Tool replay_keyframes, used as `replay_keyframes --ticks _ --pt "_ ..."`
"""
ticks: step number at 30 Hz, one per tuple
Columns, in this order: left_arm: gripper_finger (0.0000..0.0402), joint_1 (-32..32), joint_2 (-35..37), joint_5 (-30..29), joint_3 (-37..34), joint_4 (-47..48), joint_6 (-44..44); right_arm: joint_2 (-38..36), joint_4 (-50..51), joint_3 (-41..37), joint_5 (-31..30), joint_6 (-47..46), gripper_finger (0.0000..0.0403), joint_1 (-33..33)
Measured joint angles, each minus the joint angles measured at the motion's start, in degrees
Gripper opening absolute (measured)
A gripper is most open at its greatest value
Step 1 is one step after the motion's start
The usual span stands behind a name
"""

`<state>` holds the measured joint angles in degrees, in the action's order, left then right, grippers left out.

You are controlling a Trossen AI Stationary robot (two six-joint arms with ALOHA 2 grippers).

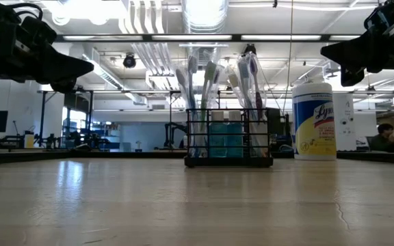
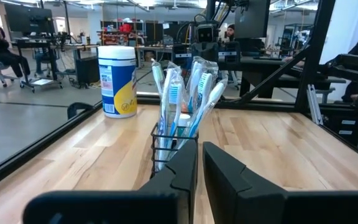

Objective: Pick & Place toothbrushing station
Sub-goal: Return to Home Position

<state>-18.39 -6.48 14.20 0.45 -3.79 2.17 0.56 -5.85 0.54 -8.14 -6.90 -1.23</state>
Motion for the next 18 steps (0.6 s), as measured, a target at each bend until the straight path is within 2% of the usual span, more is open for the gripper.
replay_keyframes --ticks 18 --pt "0.0037 0.0 0.0 0.0 0.0 0.0 0.0 0.0 0.0 0.0 0.0 0.0 0.0008 0.0"
